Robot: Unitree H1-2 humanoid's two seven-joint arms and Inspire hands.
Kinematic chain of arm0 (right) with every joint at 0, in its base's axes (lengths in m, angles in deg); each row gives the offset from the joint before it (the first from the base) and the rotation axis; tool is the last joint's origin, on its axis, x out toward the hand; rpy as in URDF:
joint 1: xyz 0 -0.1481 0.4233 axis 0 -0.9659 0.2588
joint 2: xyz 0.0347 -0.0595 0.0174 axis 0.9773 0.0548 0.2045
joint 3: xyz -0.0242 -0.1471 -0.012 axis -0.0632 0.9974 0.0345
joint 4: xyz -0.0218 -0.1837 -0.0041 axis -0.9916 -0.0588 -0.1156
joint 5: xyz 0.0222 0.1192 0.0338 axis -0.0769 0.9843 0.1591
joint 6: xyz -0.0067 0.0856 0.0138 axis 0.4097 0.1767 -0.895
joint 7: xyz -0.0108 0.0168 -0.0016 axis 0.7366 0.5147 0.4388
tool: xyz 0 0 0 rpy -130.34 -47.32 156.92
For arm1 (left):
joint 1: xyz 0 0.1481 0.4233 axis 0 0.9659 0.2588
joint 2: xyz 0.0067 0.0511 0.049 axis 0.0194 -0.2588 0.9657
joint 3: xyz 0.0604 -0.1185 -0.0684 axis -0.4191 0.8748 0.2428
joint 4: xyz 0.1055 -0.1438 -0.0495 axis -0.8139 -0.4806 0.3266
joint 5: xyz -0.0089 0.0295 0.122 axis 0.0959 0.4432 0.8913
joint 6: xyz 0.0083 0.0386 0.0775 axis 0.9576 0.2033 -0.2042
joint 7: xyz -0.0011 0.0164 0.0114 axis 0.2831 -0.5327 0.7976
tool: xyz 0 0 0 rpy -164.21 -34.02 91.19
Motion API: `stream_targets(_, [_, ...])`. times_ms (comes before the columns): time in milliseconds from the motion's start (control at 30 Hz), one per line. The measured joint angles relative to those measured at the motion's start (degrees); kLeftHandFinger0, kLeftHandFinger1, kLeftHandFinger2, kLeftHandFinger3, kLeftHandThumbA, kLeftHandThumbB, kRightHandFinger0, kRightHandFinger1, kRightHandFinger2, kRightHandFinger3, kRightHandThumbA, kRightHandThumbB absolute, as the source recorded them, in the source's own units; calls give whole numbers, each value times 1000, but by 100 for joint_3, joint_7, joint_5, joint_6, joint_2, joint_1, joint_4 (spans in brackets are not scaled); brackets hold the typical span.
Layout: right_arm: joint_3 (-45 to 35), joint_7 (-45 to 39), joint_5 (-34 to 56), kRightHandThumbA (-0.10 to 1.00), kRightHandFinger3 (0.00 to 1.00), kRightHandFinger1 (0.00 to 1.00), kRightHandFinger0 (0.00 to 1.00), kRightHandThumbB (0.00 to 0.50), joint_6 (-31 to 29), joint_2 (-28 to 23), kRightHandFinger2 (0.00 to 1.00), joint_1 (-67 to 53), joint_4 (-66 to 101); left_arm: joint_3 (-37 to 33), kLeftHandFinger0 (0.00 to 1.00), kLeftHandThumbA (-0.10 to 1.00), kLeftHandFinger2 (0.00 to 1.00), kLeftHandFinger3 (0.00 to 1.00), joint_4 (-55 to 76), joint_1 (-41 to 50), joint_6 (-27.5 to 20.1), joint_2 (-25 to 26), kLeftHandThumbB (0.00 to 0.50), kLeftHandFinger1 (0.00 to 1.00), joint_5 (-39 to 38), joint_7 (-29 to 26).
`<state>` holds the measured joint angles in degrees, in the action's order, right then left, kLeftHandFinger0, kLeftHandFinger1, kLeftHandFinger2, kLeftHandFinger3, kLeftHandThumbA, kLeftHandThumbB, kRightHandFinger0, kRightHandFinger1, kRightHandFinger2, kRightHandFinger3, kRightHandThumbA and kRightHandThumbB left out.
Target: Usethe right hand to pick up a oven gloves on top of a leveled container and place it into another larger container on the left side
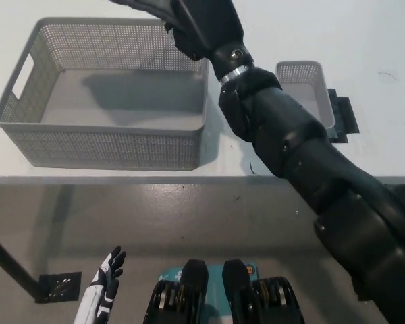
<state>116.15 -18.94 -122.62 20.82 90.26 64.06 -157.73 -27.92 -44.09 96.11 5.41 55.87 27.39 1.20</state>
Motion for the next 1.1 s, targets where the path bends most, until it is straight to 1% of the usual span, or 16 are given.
stream_targets(67, [12, -113, 12, -100, 443, 142, 0, 235, 103, 44, 599, 136, -124, 0, 1000, 1000, 1000, 1000, 5, -2, 0, 0, 102, 1000, 9, 0])
stream_targets(100, [13, -179, 19, -100, 353, 105, 0, 224, 155, 65, 557, 191, -165, 0, 1000, 1000, 1000, 1000, 5, -3, 0, 1, 101, 1000, 18, 0])
stream_targets(167, [19, -281, 30, -100, 256, 64, 0, 224, 249, 104, 521, 282, -232, -1, 1000, 1000, 1000, 1000, 5, -4, 0, 0, 101, 1000, 38, -1])
stream_targets(233, [25, -382, 49, -100, 320, 76, 0, 229, 331, 145, 541, 349, -273, -1, 1000, 1000, 1000, 1000, 5, -5, 0, 0, 81, 1000, 55, -2])
stream_targets(267, [15, -489, 81, -100, 349, 77, 0, 216, 395, 179, 486, 372, -293, 0, 1000, 1000, 1000, 1000, 6, -4, 0, 1, 81, 1000, 67, -2])
stream_targets(300, [-1, -581, 112, 165, 786, 126, 43, 208, 450, 214, 540, 385, -305, 0, 1000, 1000, 1000, 1000, 7, -4, 0, 1, 82, 1000, 77, -1])
stream_targets(333, [-24, -669, 143, 296, 997, 35, 2, 199, 491, 248, 381, 389, -311, 0, 1000, 1000, 1000, 1000, 8, -4, 0, 0, 83, 1000, 83, -2])
stream_targets(400, [-72, -951, 224, 308, 1000, 0, 0, 197, 626, 333, 186, 396, -321, -1, 1000, 1000, 1000, 1000, 8, -6, 0, -1, 83, 1000, 105, -1])
stream_targets(433, [-86, -1038, 246, 610, 1000, 825, 606, 344, 667, 358, 1000, 403, -322, -1, 1000, 1000, 1000, 1000, 8, -5, 0, 0, 94, 1000, 109, -2])
stream_targets(467, [-99, -1179, 274, 740, 1000, 1000, 926, 419, 736, 386, 1000, 415, -322, -1, 1000, 1000, 1000, 1000, 8, -6, 0, 0, 96, 1000, 119, -2])
stream_targets(500, [-133, -1299, 302, 773, 1000, 1000, 1000, 411, 770, 398, 1000, 422, -319, -1, 1000, 1000, 1000, 1000, 8, -8, 1, 0, 101, 1000, 122, -1])
stream_targets(833, [-432, -2506, 685, 797, 1000, 1000, 1000, 422, 974, 226, 1000, 574, -175, -2, 1000, 1000, 1000, 1000, 7, -96, 3, 31, 74, 1000, 152, 1])
stream_targets(900, [-449, -2675, 751, 818, 1000, 1000, 1000, 431, 978, 150, 1000, 667, -80, -2, 1000, 1000, 1000, 1000, 7, -134, 3, 48, 72, 1000, 159, 1])
stream_targets(967, [-536, -2893, 859, 793, 1000, 1000, 1000, 471, 972, 106, 1000, 722, 8, -3, 1000, 1000, 1000, 1000, 7, -155, 3, 60, 69, 1000, 160, 1])
stream_targets(1033, [-716, -3148, 1017, 940, 1000, 1000, 1000, 500, 954, 73, 1000, 721, 138, -3, 1000, 1000, 1000, 1000, 7, -159, 5, 60, 76, 1000, 160, 1])
stream_targets(1100, [-863, -3362, 1153, 975, 1000, 1000, 1000, 500, 950, 56, 1000, 697, 230, -4, 1000, 1000, 1000, 1000, 7, -156, 8, 60, 89, 1000, 161, 1])
